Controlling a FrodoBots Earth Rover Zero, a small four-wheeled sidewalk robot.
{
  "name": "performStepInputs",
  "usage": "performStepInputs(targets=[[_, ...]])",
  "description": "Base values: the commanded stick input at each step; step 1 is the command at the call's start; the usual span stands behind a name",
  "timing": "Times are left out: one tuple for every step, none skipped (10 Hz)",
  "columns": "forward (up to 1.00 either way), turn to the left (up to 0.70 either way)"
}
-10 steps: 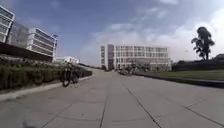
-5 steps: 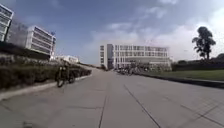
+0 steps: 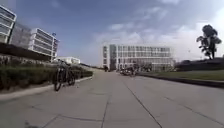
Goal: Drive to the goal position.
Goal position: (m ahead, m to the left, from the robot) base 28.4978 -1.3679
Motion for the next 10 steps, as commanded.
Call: performStepInputs(targets=[[0.70, 0.00], [0.70, 0.00], [0.70, 0.00], [0.70, 0.00], [0.70, 0.00], [0.70, 0.00], [0.70, 0.00], [0.77, 0.00], [0.85, 0.00], [0.85, 0.00]])
